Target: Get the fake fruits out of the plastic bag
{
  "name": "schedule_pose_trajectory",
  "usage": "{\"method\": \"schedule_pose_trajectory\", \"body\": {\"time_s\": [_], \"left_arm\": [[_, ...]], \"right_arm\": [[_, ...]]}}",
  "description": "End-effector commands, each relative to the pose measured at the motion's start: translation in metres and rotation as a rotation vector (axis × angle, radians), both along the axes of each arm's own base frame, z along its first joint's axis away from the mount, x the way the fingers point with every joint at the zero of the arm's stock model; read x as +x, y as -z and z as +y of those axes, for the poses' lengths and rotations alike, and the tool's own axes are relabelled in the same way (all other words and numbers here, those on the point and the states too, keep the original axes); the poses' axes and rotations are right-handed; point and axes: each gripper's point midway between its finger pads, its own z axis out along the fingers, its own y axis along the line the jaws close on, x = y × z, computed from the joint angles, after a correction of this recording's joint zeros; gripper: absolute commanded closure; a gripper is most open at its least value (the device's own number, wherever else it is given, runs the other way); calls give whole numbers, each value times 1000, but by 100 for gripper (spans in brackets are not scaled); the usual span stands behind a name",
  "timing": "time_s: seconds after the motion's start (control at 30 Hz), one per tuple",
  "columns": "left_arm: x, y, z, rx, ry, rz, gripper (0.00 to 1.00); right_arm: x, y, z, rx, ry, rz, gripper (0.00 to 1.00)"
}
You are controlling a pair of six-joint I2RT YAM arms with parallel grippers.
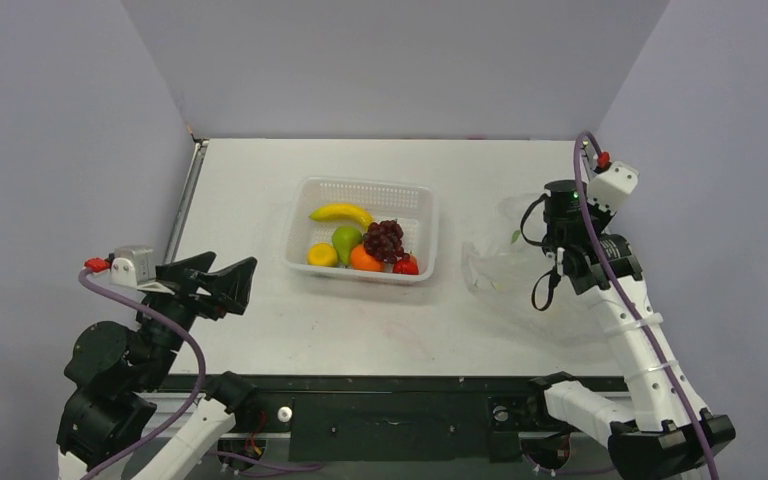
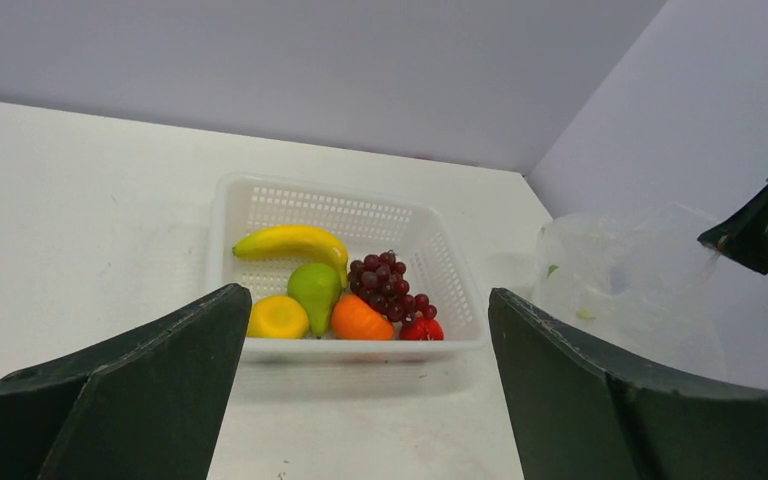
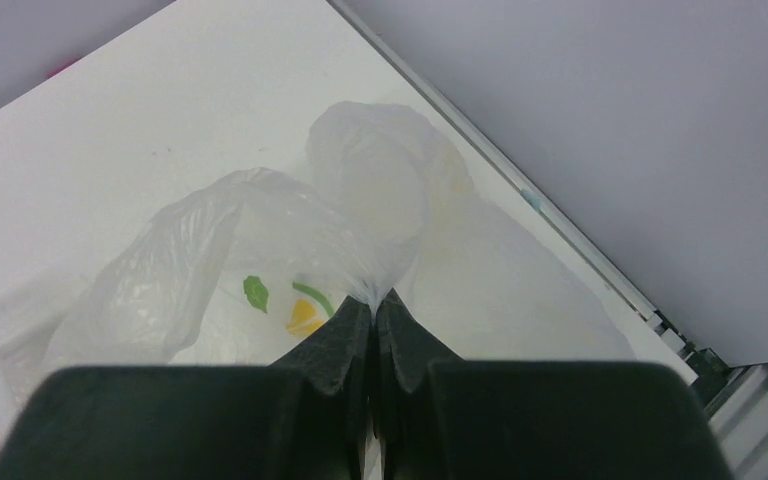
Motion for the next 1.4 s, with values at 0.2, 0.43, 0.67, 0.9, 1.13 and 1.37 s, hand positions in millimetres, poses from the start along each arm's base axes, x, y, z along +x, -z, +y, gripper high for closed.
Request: {"method": "schedule_pose_trajectory", "body": {"time_s": [0.2, 0.43, 0.67, 0.9, 1.13, 1.37], "left_arm": [[-35, 2, 23, 35, -9, -10, 10], [-49, -13, 32, 31, -14, -59, 10], [-54, -26, 34, 17, -11, -107, 9], [-53, -41, 34, 15, -13, -134, 9], [-53, -44, 35, -1, -15, -135, 9], [-48, -42, 29, -7, -1, -117, 9]], "right_arm": [[23, -30, -13, -109, 38, 0, 53], [0, -41, 10, -29, -166, -41, 21], [-60, -103, 25, 37, -367, -295, 19], [-123, -157, 3, 11, -342, -527, 17], [-168, -181, -23, -22, -256, -661, 17], [-180, -187, -26, -30, -264, -720, 16]]}}
